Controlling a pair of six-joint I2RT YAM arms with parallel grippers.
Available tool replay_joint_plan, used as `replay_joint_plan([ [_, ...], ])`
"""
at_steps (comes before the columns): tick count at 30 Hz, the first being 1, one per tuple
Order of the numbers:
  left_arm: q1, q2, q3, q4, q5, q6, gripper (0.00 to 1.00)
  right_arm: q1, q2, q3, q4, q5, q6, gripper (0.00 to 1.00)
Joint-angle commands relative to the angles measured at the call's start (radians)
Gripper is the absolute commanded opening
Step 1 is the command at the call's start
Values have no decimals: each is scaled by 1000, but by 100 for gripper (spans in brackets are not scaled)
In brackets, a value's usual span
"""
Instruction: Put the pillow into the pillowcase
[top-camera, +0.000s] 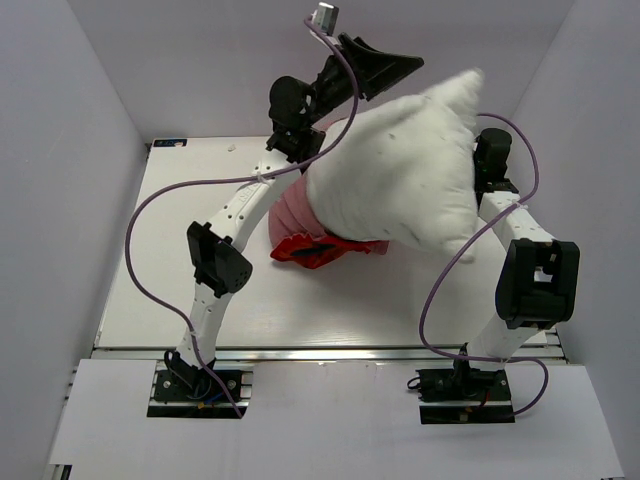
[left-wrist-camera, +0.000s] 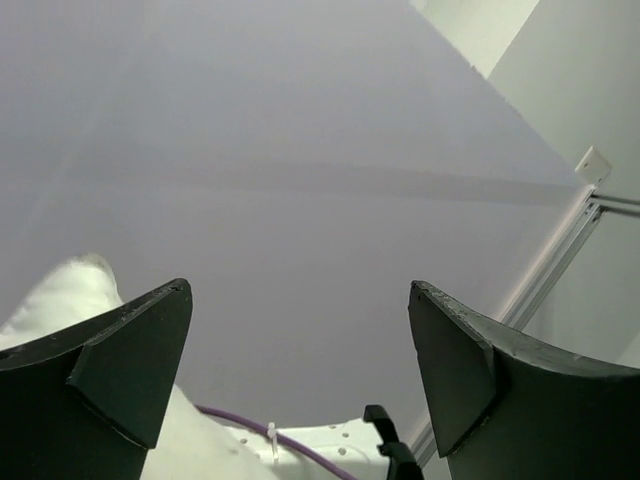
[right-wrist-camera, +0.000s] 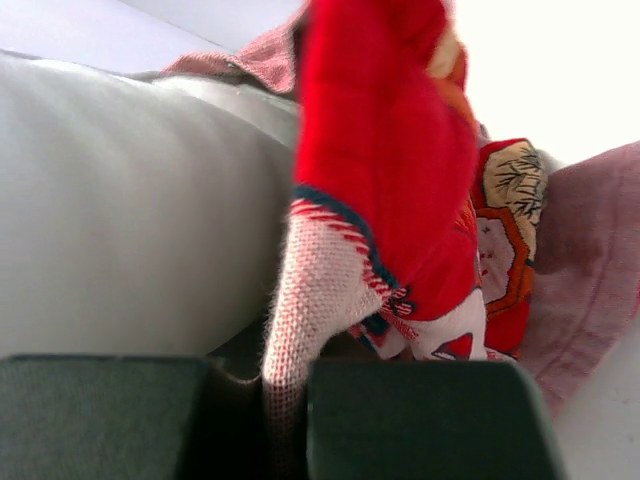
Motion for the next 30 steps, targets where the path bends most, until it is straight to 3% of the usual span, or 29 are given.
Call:
replay_joint_plan([
  [1,23,-122,39,47,-49,-37,98,4,-12,24,24,13,-27,0],
  [7,118,-226,-18,-61,-22,-8,97,4,-17,22,24,16,-25,0],
  [10,181,-352,-93,-290,23,177,91,4,-15,30,21,22,-22,0],
  [12,204,-461,-159,-593,11,315,87,4,-14,35,19,25,-19,0],
  [13,207,-493,-174,-700,-5,466,84,4,-12,41,19,25,-18,0],
  [14,210,-520,-188,-932,-78,532,82,4,-12,44,19,25,-18,0],
  [16,213,-577,-210,-1130,-171,695,76,4,-9,47,19,23,-16,0],
  [17,213,-588,-222,-1292,-281,730,71,4,-7,49,18,25,-15,0],
  [18,213,-609,-268,-1348,-330,767,70,4,-9,50,16,23,-16,0],
  [20,212,-628,-341,-1428,-396,827,70,4,-9,50,13,23,-18,0],
  [24,181,-648,-523,-1430,-521,868,78,4,-15,42,4,20,-24,0],
  [30,58,-550,-486,-1473,-707,925,85,4,-23,29,2,25,-25,0],
])
